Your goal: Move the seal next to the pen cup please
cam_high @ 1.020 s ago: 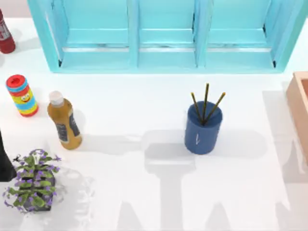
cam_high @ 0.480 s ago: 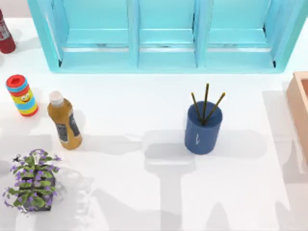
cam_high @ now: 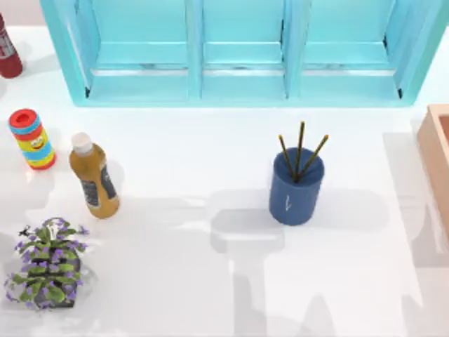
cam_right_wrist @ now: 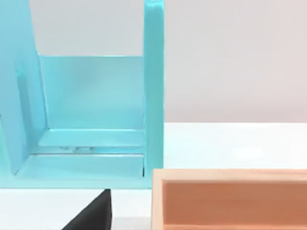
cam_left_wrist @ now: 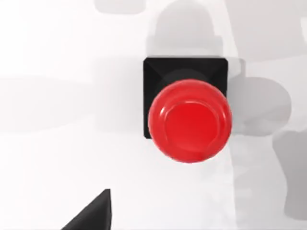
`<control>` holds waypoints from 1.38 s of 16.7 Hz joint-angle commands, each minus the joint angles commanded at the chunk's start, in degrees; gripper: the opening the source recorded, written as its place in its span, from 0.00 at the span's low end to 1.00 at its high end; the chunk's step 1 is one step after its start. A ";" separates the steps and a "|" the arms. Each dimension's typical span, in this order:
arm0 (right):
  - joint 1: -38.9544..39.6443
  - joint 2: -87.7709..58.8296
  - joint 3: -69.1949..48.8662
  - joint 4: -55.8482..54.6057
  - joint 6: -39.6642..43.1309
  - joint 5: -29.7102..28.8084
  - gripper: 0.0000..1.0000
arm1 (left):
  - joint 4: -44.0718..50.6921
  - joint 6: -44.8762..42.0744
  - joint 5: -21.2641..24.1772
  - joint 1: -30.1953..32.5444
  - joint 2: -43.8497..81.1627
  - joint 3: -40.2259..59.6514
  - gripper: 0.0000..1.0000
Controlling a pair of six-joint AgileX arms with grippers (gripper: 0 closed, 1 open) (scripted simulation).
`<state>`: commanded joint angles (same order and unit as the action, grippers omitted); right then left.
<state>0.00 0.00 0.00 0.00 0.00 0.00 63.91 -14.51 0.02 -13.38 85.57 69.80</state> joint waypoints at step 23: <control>0.00 0.00 0.00 0.00 0.00 0.00 1.00 | -12.81 -2.61 0.01 -2.38 18.32 -4.81 1.00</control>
<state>0.00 0.00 0.00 0.00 0.00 0.00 51.10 -17.13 0.04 -15.76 103.89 64.99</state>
